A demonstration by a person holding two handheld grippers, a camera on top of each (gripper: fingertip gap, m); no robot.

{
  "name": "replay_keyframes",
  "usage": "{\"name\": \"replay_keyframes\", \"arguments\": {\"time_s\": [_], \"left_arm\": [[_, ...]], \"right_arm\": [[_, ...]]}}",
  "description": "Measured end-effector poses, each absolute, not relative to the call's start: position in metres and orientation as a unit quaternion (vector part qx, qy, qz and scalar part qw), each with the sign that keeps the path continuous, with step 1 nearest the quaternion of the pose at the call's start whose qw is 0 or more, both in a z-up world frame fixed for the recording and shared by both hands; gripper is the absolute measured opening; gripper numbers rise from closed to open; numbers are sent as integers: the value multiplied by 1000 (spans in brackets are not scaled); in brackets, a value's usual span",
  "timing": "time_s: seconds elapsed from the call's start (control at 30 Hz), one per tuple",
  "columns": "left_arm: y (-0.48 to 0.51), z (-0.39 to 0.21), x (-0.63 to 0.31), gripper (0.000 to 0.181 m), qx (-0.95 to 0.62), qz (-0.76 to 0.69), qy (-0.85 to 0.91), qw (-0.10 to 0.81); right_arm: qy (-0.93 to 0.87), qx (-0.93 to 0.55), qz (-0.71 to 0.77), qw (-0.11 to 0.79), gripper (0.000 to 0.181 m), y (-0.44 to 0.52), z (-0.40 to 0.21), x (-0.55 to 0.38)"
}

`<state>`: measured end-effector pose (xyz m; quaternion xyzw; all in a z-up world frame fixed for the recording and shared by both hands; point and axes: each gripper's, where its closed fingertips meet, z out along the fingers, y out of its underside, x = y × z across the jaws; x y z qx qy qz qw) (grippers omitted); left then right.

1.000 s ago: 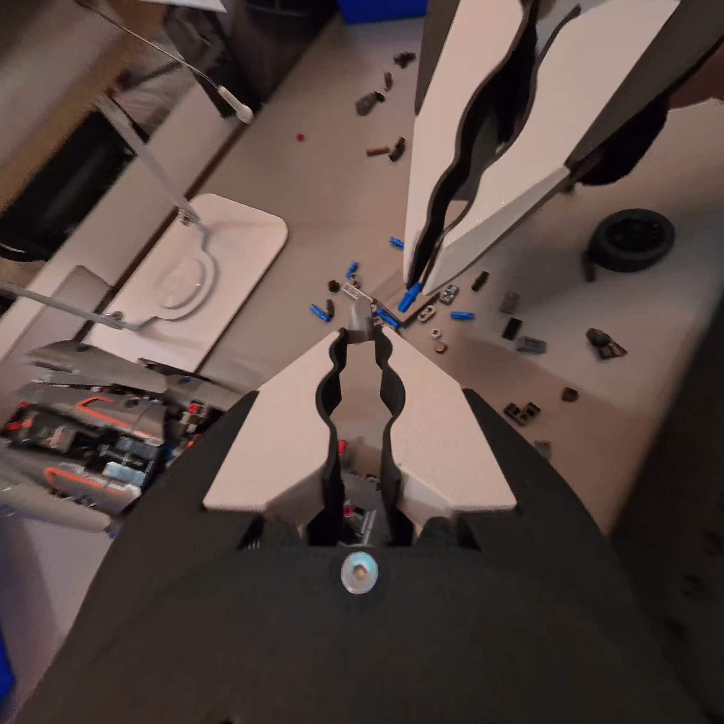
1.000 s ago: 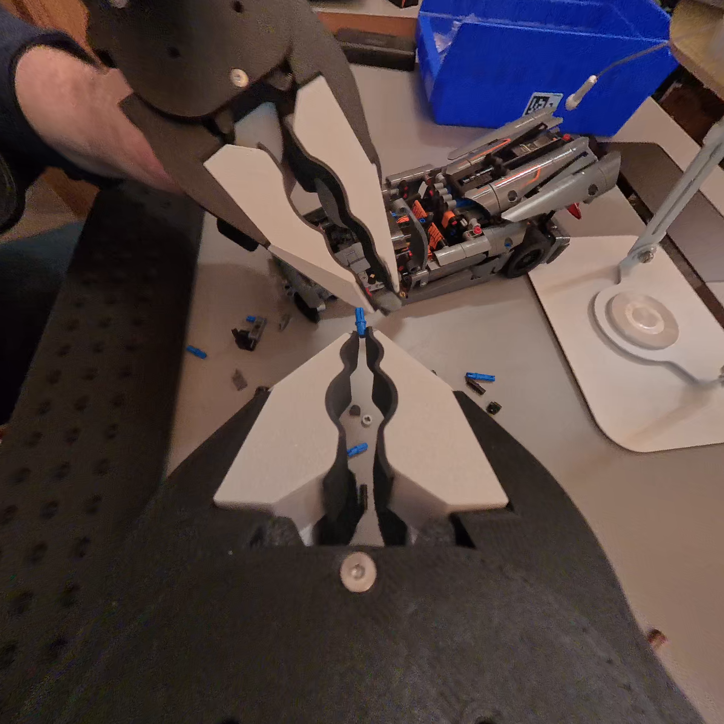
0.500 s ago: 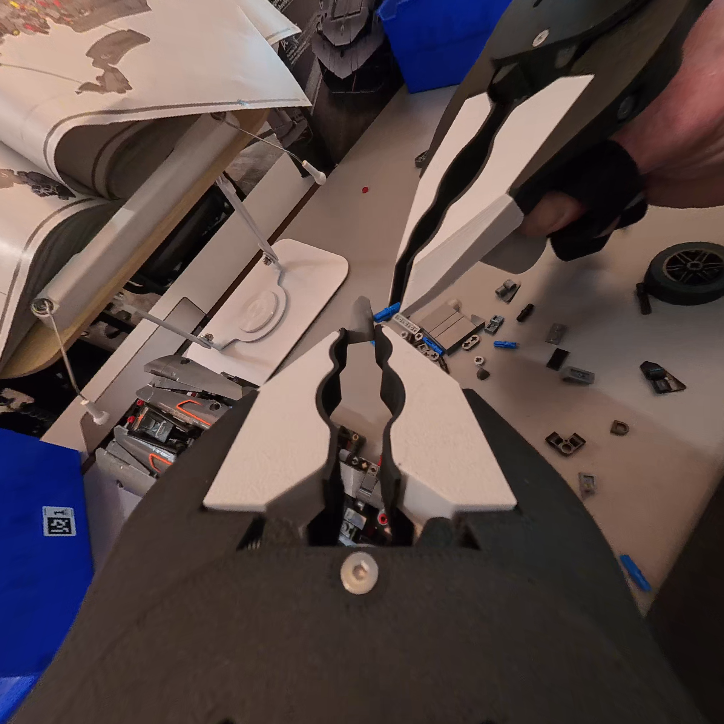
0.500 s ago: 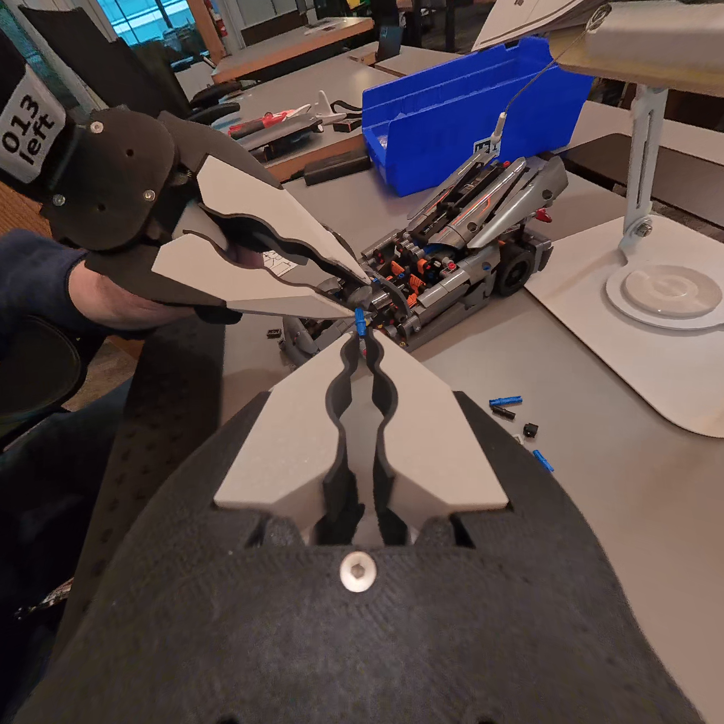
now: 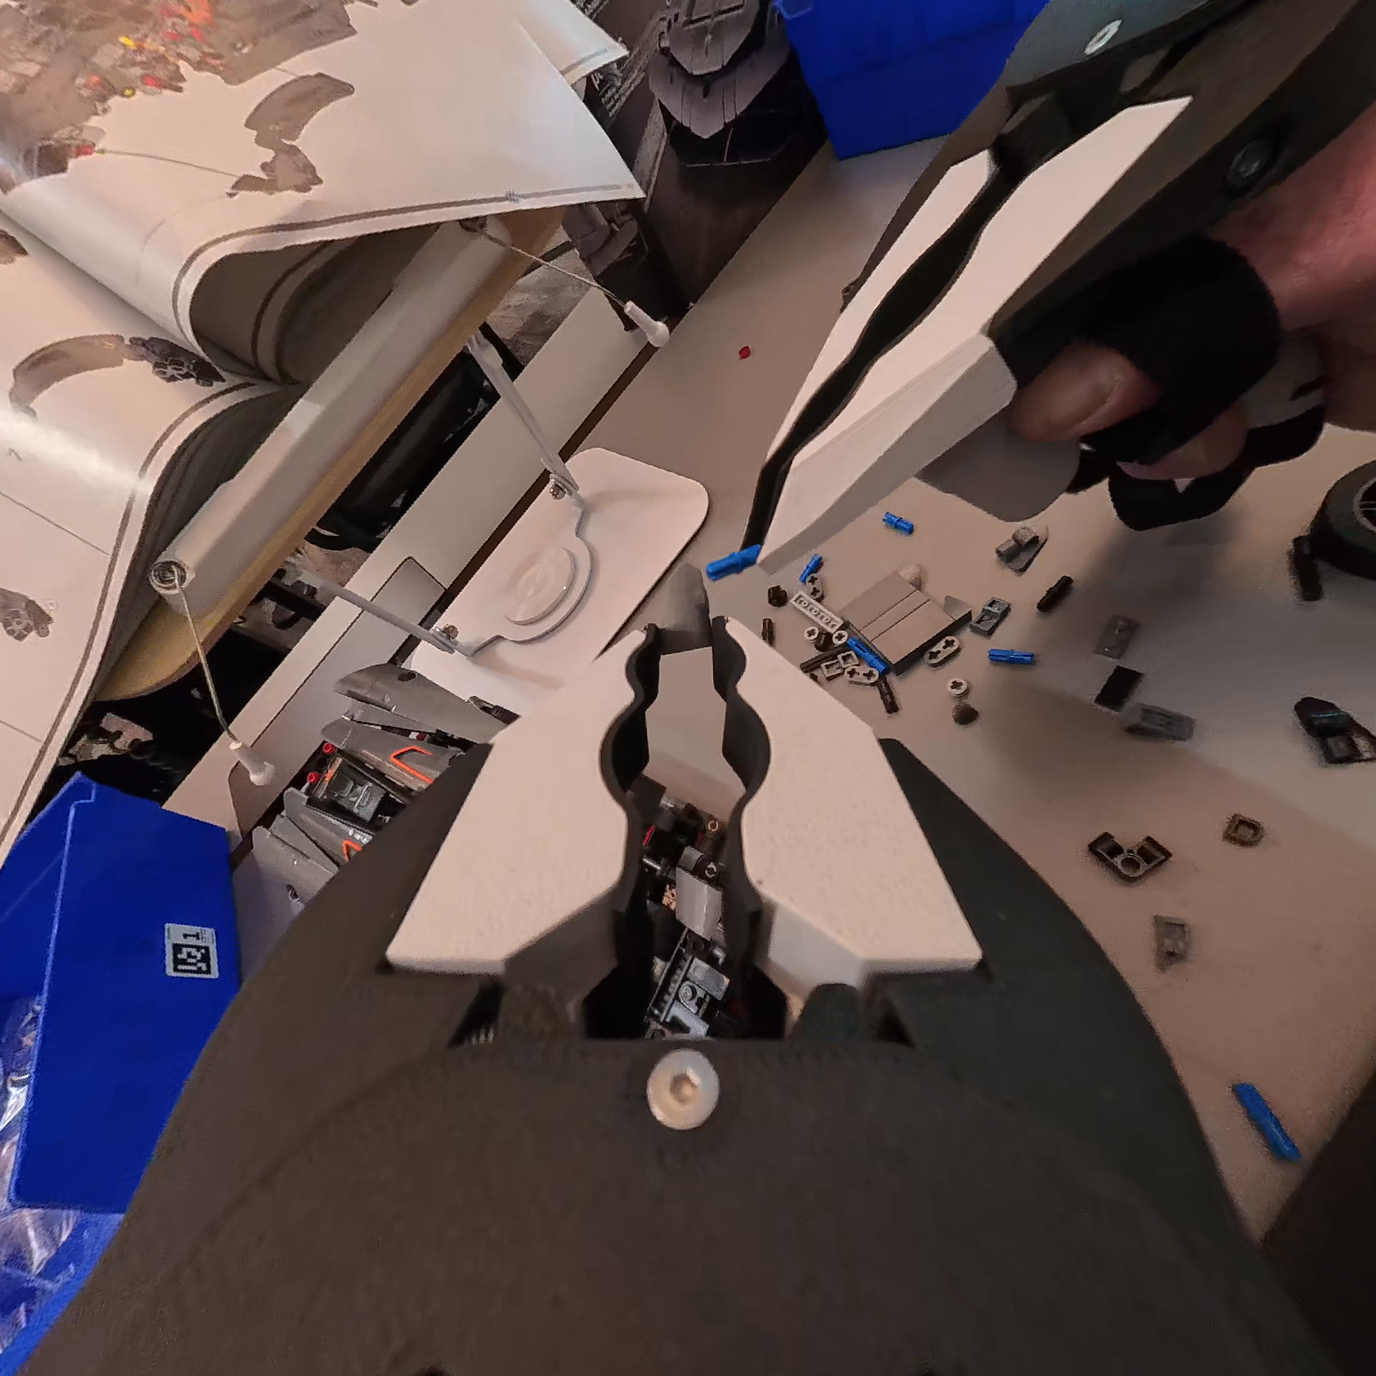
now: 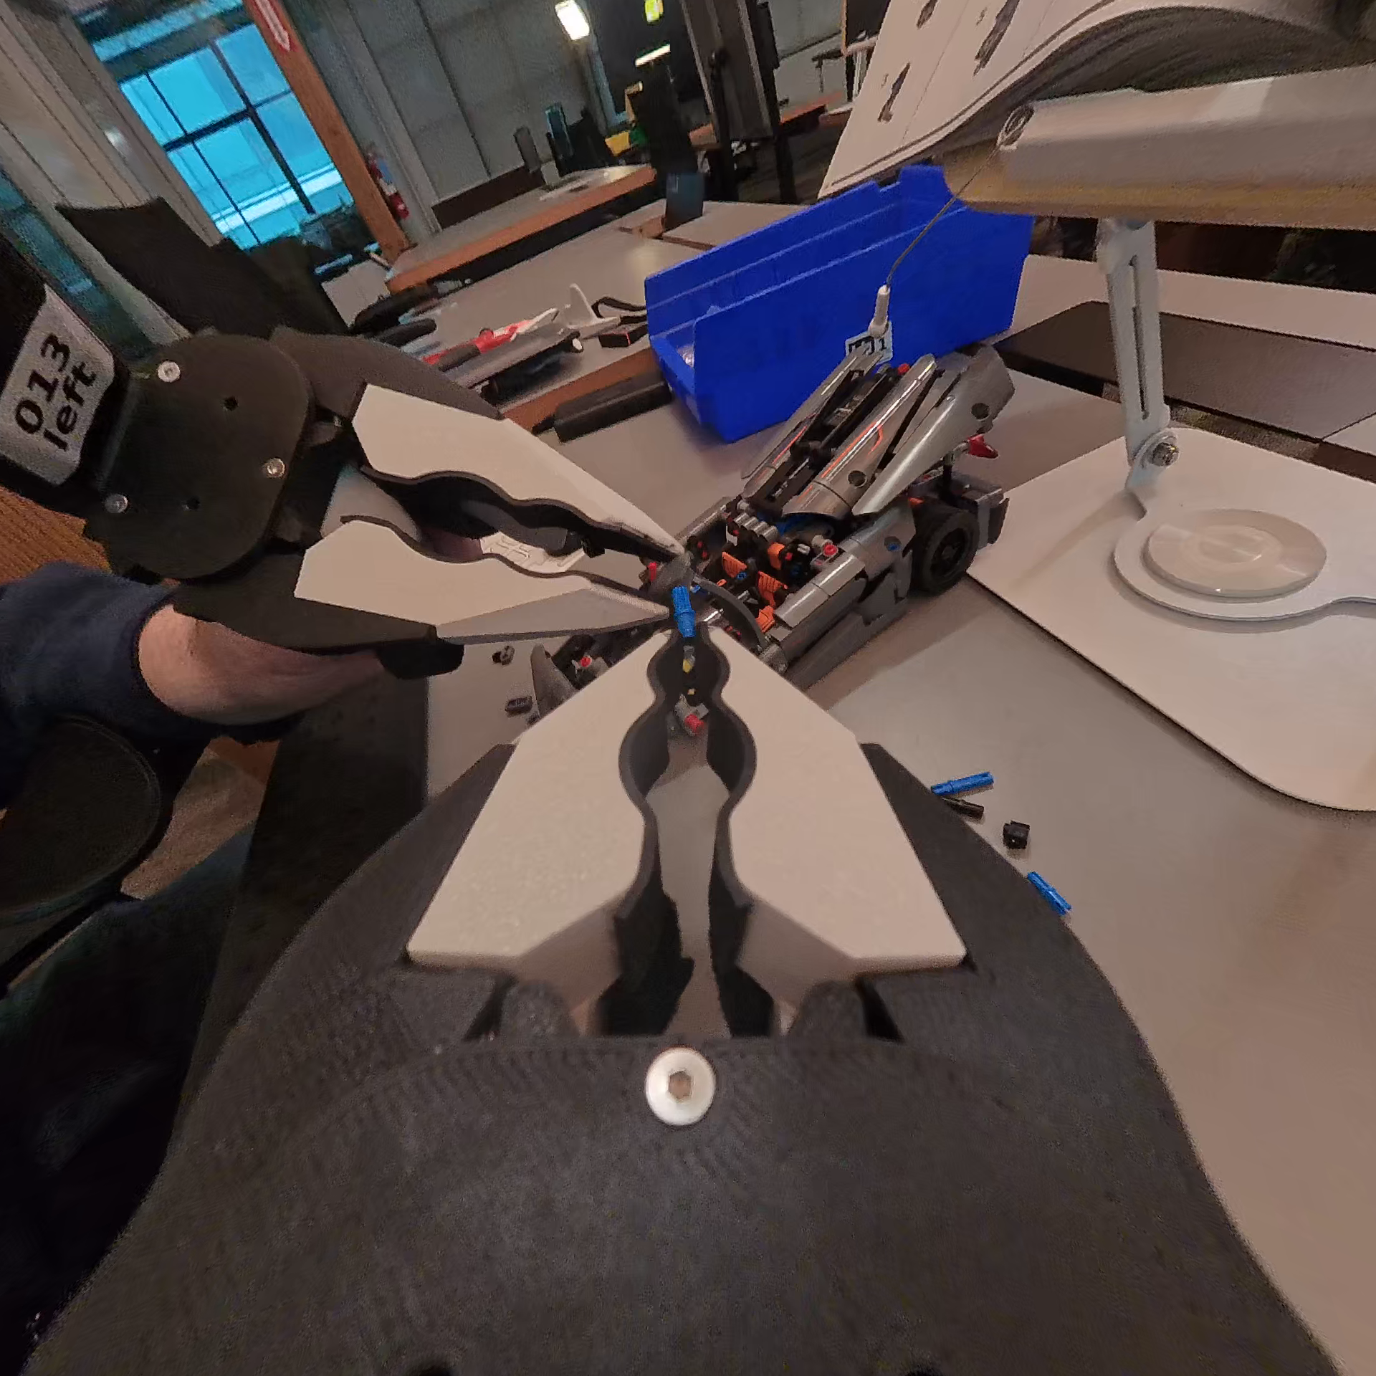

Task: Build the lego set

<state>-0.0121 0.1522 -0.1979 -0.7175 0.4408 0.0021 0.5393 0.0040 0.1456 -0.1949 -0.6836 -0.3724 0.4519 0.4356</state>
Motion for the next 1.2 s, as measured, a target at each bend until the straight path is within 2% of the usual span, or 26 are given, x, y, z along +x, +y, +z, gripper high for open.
{"name": "replay_keyframes", "arguments": {"time_s": [1.2], "left_arm": [[156, -201, -15, 11, -711, 63, 449, 537]], "right_arm": [[-342, -706, 422, 454, 0, 151, -201, -2]]}}
